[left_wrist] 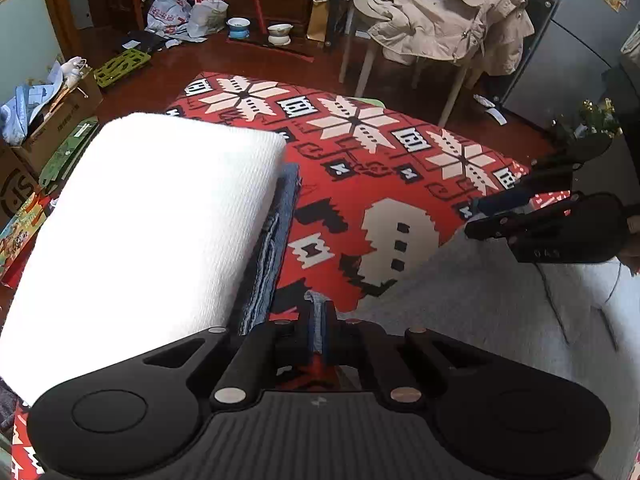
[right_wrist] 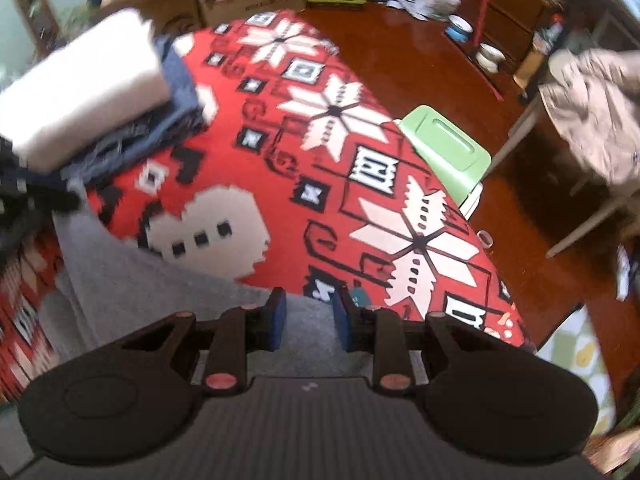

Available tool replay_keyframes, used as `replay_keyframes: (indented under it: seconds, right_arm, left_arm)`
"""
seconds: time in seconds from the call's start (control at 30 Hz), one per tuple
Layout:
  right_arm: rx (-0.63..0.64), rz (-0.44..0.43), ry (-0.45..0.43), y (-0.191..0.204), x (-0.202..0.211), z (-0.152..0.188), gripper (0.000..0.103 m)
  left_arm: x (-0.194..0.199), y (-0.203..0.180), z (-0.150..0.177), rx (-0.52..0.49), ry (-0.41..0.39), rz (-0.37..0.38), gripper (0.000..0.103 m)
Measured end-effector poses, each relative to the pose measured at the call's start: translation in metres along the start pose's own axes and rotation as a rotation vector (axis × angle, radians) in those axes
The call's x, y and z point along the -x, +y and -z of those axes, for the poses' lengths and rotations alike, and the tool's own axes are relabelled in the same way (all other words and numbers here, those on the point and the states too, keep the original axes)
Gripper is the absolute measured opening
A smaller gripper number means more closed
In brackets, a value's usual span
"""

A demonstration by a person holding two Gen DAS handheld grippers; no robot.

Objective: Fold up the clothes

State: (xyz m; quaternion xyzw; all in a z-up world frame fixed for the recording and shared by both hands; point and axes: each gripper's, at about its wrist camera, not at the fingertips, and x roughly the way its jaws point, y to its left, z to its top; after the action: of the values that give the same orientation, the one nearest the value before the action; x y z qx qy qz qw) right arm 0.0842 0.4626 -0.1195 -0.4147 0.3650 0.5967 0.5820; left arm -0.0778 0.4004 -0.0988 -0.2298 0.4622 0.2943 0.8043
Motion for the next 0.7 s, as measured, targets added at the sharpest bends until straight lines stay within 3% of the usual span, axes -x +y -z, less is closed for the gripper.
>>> replay_keyframes:
  seconds: [0.2, 0.23, 0.27, 0.3, 0.47, 0.57, 0.67, 0.7]
  right_arm:
    - [0.180, 0.043, 0.021, 0.021, -0.004, -0.005, 0.028]
    - [0.196, 0.044, 0.024, 0.022, -0.004, -0.007, 0.024]
    - [0.190, 0.042, 0.020, 0.021, -0.003, -0.008, 0.008]
    - [0.185, 0.040, 0.016, 0.020, -0.002, -0.009, 0.004]
    - [0.158, 0.031, -0.003, 0.014, 0.003, -0.015, 0.000]
    - [0.058, 0.049, -0.038, 0.001, 0.006, -0.019, 0.000]
    - [0.036, 0.060, -0.027, 0.000, -0.001, -0.018, 0.000]
    - [0.028, 0.064, -0.023, 0.000, -0.004, -0.018, 0.000]
  left_arm:
    - [-0.001, 0.001, 0.003, -0.004, 0.008, 0.009, 0.004]
    - [-0.001, 0.001, 0.003, -0.004, 0.006, 0.008, 0.004]
    - [-0.001, 0.001, 0.003, -0.005, 0.005, 0.008, 0.004]
    - [0.000, 0.001, 0.003, -0.003, 0.001, 0.006, 0.004]
    - [0.003, 0.004, -0.003, 0.026, -0.041, -0.007, 0.004]
    - [-0.001, 0.003, -0.009, 0.033, -0.057, -0.015, 0.004]
    - [-0.011, 0.002, -0.009, 0.030, -0.062, -0.032, 0.004]
    - [-0.013, 0.003, -0.009, 0.041, -0.071, -0.031, 0.008]
